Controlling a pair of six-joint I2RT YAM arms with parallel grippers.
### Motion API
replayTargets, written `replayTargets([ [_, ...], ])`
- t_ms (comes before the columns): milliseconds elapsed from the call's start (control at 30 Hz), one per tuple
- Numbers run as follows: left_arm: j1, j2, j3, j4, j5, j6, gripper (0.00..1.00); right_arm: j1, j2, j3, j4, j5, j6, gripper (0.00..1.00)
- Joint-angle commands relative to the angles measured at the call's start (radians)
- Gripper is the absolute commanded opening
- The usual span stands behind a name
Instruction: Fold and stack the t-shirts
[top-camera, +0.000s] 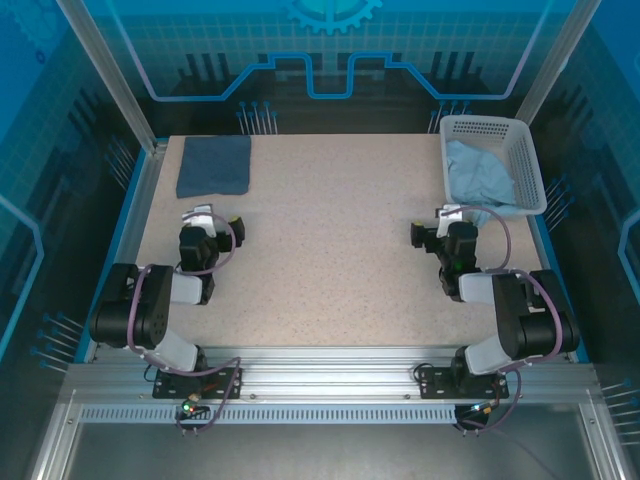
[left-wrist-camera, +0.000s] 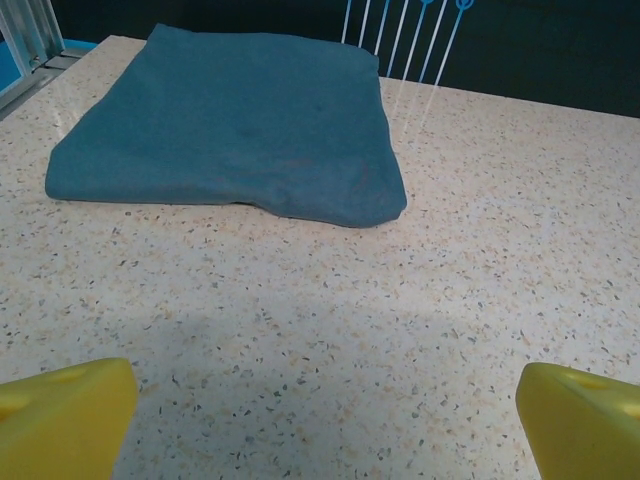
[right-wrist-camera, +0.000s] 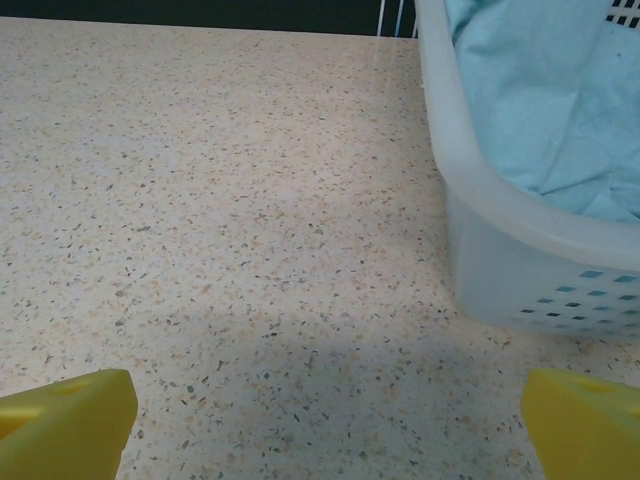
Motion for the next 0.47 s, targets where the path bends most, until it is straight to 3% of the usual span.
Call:
replayTargets([
  [0,0.000,-0.012,0.002,-0.010,0.029,0.022,0.99,0.014,0.011,0.015,0.012,0.010,-0.018,1.00],
  [433,-0.022,-0.010,0.011,-0.026,-0.017,0.038,0.99,0.020,0.012,0.015,0.012,0.016,-0.024,1.00],
])
